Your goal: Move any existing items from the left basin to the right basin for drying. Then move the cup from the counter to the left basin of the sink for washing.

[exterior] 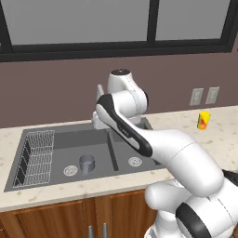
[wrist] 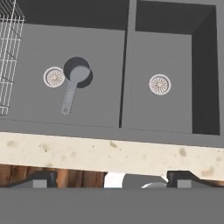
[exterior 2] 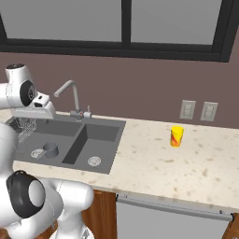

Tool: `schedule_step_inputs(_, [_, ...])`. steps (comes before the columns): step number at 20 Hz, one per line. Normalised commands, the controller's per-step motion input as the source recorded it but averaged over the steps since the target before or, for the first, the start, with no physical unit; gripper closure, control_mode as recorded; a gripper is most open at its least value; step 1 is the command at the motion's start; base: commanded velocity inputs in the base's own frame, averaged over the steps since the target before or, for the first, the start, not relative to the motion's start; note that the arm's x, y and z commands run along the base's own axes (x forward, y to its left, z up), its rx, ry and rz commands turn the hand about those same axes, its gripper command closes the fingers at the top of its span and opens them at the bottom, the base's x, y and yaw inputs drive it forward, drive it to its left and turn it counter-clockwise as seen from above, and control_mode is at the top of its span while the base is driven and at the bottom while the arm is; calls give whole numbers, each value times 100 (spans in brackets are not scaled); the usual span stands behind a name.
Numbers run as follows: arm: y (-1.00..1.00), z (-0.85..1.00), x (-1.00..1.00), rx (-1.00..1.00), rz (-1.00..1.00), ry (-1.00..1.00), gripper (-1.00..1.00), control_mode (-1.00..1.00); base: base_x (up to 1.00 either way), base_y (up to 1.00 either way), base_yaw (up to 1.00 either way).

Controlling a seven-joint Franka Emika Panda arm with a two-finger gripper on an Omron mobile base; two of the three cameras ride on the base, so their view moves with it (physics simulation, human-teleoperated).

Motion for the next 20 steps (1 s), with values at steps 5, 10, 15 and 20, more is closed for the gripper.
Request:
schedule_step_inputs(5, [29,-30,0,0,-2,6,-100,-100,0,0,0])
schedule_step_inputs(10, [31,-31,0,0,-1,9,-100,-100,0,0,0])
schedule_step_inputs(15, [29,-33,4,0,0,10,-100,-100,0,0,0])
schedule_step_inputs(20, [22,-34,10,0,-1,4,-100,-100,0,0,0])
